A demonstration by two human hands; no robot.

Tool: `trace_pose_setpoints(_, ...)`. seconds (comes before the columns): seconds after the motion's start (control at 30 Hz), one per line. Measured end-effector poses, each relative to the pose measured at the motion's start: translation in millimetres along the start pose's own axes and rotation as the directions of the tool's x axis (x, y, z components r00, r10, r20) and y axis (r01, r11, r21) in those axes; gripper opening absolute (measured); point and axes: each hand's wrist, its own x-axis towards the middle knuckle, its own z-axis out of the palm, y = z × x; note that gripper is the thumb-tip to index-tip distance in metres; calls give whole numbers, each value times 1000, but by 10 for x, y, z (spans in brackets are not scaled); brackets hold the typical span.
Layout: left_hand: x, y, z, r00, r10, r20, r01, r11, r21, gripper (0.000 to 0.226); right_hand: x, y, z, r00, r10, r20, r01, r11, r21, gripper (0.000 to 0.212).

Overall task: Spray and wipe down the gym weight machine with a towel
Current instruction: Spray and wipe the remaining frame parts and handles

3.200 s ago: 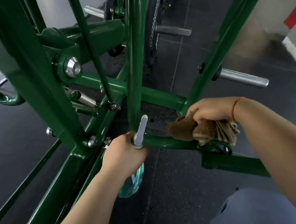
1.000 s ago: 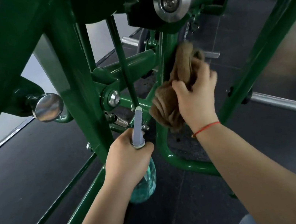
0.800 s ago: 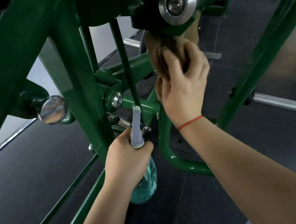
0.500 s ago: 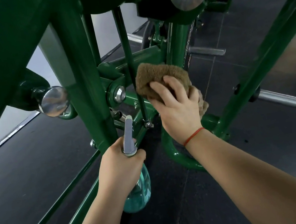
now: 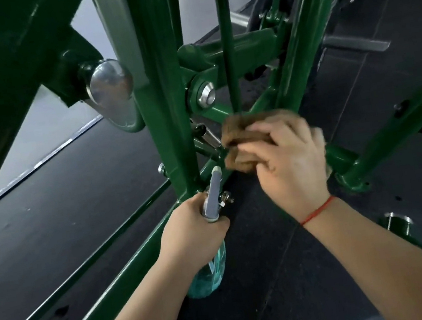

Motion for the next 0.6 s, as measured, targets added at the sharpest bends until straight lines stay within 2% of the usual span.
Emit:
trace_pose_setpoints(0.1,-44,-20,-45,999,-34,-13,35,998,43,12,369,59,-140,968,13,-252,-26,998,-51,45)
trace_pose_setpoints(0.2,-128,-58,-116,995,-90,-49,92,995,45,15,548,192,-18,968,51,-246,-92,983,-161,52)
trace_pose_setpoints(0.3,-249,-141,-195,989,-130,-72,135,989,64,10,472,212,202,975,-2,-222,-57,964,-258,42)
trace_pose_setpoints(0.37,-324,-222,-225,986,-153,-67,159,981,106,14,356,168,310,974,0,-228,-61,964,-258,39)
trace_pose_setpoints(0.47,-383,-360,-202,976,-218,9,213,961,175,18,60,89,449,989,65,-136,-95,969,-229,38)
trace_pose_setpoints(0.6,-345,-568,-22,952,-288,103,265,945,193,19,-374,-12,561,975,158,158,-138,981,-133,50)
